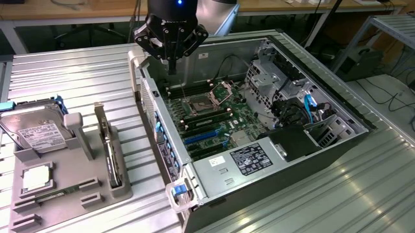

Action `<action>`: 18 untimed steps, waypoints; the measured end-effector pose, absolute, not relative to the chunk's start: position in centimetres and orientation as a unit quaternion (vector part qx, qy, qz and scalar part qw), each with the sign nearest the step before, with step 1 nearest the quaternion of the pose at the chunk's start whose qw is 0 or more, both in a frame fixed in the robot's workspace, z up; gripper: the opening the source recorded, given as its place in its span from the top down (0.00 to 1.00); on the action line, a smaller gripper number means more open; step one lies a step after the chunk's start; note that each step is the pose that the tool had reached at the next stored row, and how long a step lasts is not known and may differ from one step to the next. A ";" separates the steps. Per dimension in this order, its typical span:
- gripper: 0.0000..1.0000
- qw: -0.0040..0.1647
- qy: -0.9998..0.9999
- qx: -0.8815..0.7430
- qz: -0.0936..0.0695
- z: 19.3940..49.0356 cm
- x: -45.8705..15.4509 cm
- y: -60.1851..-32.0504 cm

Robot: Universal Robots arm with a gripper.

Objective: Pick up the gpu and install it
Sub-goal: 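Reach for the gpu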

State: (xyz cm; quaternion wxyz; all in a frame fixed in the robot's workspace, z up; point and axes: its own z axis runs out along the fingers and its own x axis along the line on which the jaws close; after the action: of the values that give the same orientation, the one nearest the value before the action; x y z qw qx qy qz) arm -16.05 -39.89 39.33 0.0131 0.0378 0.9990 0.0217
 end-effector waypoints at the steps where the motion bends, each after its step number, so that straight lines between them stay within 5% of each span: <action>1: 0.89 0.013 0.999 0.038 0.022 39.3 -16.1 -39.9; 18: 0.89 0.013 0.999 0.038 0.022 39.3 -17.6 -39.9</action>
State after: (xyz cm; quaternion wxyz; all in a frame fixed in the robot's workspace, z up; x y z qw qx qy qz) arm -17.60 -39.89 39.33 0.0131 0.0379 0.9990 0.0217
